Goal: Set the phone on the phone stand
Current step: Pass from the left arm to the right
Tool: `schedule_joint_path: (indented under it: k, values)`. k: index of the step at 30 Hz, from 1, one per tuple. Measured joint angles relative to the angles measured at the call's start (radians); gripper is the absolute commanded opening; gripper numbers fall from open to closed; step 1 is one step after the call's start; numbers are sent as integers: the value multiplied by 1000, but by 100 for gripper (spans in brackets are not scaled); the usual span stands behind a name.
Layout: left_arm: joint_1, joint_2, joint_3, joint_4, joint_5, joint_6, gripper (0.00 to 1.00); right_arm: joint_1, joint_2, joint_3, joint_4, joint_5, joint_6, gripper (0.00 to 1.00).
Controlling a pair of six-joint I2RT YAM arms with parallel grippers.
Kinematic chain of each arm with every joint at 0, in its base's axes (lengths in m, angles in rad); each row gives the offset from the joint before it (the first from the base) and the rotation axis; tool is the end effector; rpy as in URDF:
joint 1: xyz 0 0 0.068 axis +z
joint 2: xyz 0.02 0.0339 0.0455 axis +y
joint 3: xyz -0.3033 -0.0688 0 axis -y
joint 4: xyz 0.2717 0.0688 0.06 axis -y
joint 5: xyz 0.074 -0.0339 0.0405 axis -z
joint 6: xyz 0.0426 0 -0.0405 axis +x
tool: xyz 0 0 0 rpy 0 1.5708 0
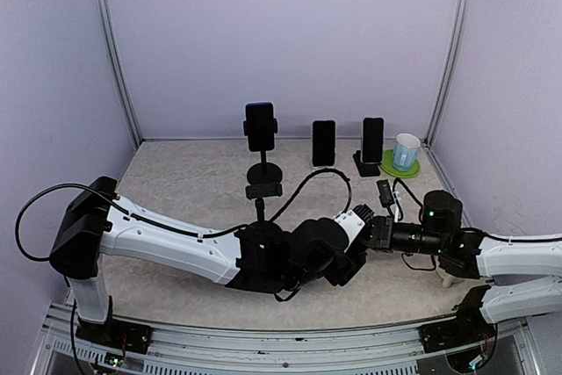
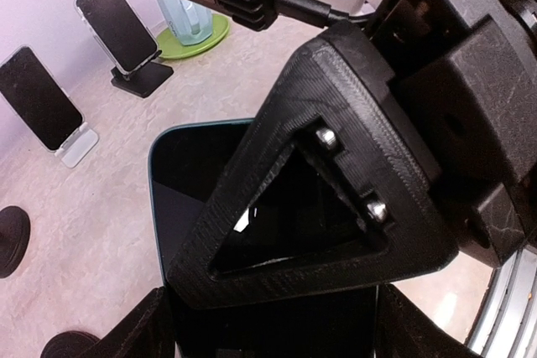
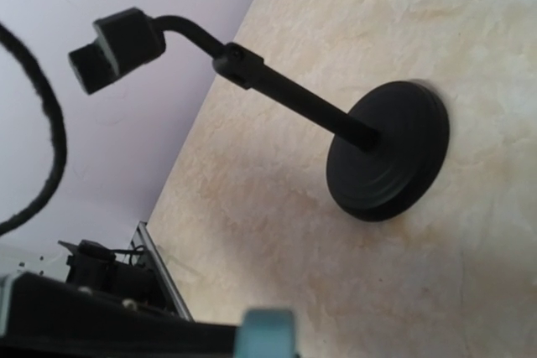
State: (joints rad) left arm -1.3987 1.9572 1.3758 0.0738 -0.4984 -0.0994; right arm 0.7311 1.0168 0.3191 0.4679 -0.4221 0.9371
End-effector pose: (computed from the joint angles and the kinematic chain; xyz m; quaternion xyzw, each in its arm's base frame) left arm 0.1043 -0.4809 0.2412 0.4058 0.7408 -0.1788 0.5045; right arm 0.1500 0.1579 0.2172 -0.0507 0.7755 0.5603 0.2866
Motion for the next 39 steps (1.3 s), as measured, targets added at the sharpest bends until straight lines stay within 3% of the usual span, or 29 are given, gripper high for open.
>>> schedule_joint_path:
  k: [4, 11, 15, 26, 39]
  values:
    - [0, 0, -4, 0, -3, -1, 61, 3, 10, 0, 10, 0, -5, 0]
    - [0, 0, -6, 2, -4, -1, 91, 9, 7, 8, -13, 17, -40, 0]
    - [-8, -4, -6, 30, -5, -1, 98, 13, -8, 32, -89, 51, -86, 0]
    - [-17, -124, -74, 64, -3, -36, 99, 14, -120, 119, -299, 150, -246, 0]
    - [-30, -382, -211, 71, -27, -125, 99, 13, -124, 343, -567, 178, -594, 0]
